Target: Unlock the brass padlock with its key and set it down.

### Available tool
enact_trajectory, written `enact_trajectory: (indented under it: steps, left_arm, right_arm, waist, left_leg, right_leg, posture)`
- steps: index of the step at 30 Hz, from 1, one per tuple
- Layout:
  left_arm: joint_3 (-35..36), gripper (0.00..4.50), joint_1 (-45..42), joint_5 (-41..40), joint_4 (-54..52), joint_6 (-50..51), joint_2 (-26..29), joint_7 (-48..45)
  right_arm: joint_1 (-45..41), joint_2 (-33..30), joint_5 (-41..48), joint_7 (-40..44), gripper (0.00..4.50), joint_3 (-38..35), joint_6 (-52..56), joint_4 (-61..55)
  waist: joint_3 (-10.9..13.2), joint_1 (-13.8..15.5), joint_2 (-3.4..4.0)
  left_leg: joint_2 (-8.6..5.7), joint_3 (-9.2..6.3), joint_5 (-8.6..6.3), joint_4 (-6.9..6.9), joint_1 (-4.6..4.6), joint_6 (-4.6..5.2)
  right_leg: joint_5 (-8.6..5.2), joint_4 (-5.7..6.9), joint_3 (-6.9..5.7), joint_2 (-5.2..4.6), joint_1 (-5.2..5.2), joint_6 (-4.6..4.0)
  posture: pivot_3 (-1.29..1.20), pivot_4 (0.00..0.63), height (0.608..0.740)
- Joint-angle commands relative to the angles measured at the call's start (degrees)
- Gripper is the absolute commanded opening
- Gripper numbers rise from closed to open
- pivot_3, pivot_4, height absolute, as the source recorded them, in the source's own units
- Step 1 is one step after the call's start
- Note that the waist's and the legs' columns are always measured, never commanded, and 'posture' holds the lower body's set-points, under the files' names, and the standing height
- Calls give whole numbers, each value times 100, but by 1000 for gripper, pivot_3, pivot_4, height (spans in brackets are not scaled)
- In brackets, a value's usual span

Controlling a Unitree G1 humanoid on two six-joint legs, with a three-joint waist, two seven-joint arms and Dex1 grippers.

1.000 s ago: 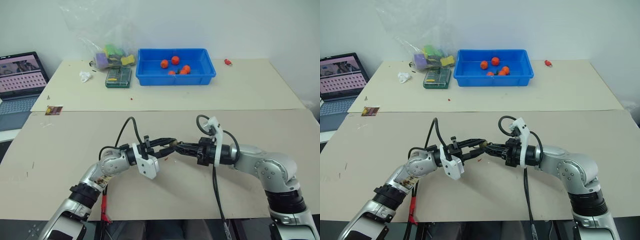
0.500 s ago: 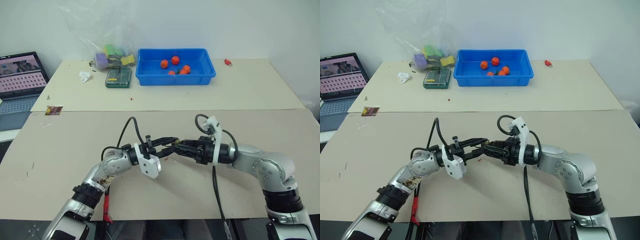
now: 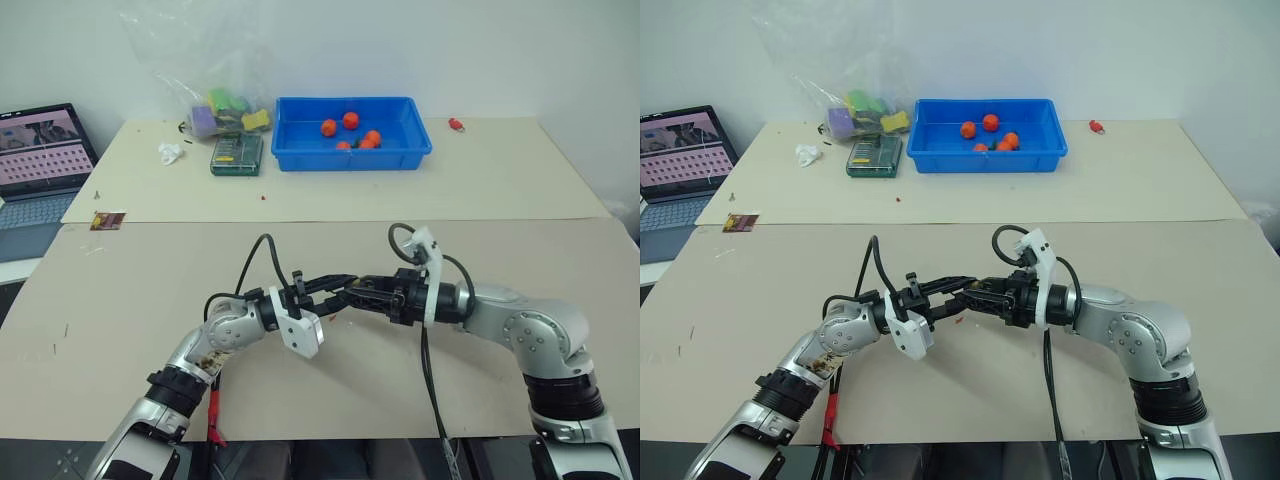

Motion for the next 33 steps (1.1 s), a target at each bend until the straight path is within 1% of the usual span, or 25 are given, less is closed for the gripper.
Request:
enact_trajectory:
  steps: [1, 8, 12, 15, 16, 17, 23, 27, 29, 30, 31, 32, 33]
  left_arm:
    - [9, 815, -56, -102, -135, -130, -12, 59]
    - [6, 815, -39, -96, -138, -133, -14, 66]
    - [-9, 815, -71, -81, -90, -157, -32, 72]
    - [-13, 815, -67, -74, -97, -170, -33, 74]
    - [-9, 815, -60, -77, -102, -168, -29, 74]
    - [-5, 815, -57, -81, -97, -173, -24, 74]
    - [19, 815, -97, -79, -34, -183, -22, 89]
    - [-11, 815, -91, -224, -21, -203, -6, -3]
    - [-36, 1833, -66, -335, -21, -150, 8, -89]
    - [-50, 2195, -58, -385, -12, -123, 20, -138]
    - [-56, 2457, -54, -420, -5, -115, 31, -168]
    - [-55, 3027, -45, -463, -5, -118, 42, -195]
    - [-52, 3340, -37, -507, -3, -117, 54, -224]
  right_arm:
    - [-147, -43, 44, 100, 2888, -161, -43, -60]
    - [-168, -70, 49, 174, 2888, -173, -32, -33]
    - [-168, -86, 61, 245, 1858, -169, -8, -10]
    - [-163, -92, 85, 288, 802, -155, 8, -26]
    - [-157, -86, 100, 297, 388, -163, 19, -31]
    - [-151, -83, 108, 306, 143, -167, 28, -36]
    - [-143, -77, 127, 327, 122, -166, 43, -53]
    - [-159, -71, 16, 285, 122, -131, -23, -49]
    - [-170, -66, 1, 277, 122, -129, -30, -34]
    - [-175, -65, -5, 275, 122, -128, -32, -26]
    - [-177, -70, -17, 277, 122, -121, -35, -21]
    - [-177, -76, -26, 280, 122, -115, -37, -22]
    - [-178, -78, -26, 283, 122, -116, -34, -21]
  waist:
    - [0, -1, 0]
    - [0, -3, 0]
    - [0, -3, 0]
    - [0, -4, 0]
    - [0, -3, 0]
    - [0, -2, 0]
    - [0, -2, 0]
    - [0, -2, 0]
    - [0, -2, 0]
    - [0, -2, 0]
    - [0, -3, 0]
    - [0, -3, 0]
    - [0, -3, 0]
  left_leg:
    - [0, 0, 0, 0, 0, 0]
    - [0, 0, 0, 0, 0, 0]
    - [0, 0, 0, 0, 0, 0]
    - [0, 1, 0, 0, 0, 0]
    - [0, 1, 0, 0, 0, 0]
    - [0, 0, 0, 0, 0, 0]
    - [0, 0, 0, 0, 0, 0]
    - [0, 0, 0, 0, 0, 0]
    - [0, -2, 0, 0, 0, 0]
    - [0, -3, 0, 0, 0, 0]
    - [0, -4, 0, 0, 0, 0]
    - [0, -4, 0, 0, 0, 0]
    - [0, -4, 0, 0, 0, 0]
  right_leg:
    - [0, 0, 0, 0, 0, 0]
    - [0, 0, 0, 0, 0, 0]
    - [0, 0, 0, 0, 0, 0]
    - [0, 0, 0, 0, 0, 0]
    - [0, 0, 0, 0, 0, 0]
    - [0, 0, 0, 0, 0, 0]
    - [0, 0, 0, 0, 0, 0]
    - [0, 0, 0, 0, 0, 0]
    - [0, 0, 0, 0, 0, 0]
    - [0, 0, 0, 0, 0, 0]
    - [0, 0, 0, 0, 0, 0]
    - [0, 0, 0, 0, 0, 0]
    - [0, 0, 0, 0, 0, 0]
  posture:
    - [0, 150, 740]
    - [0, 150, 740]
    - [0, 150, 740]
    - [0, 150, 740]
    - [0, 150, 740]
    - [0, 150, 740]
    - [0, 150, 740]
    - [0, 150, 740]
    - [0, 150, 740]
    - [0, 150, 740]
    - [0, 150, 740]
    - [0, 150, 740]
    - [0, 150, 740]
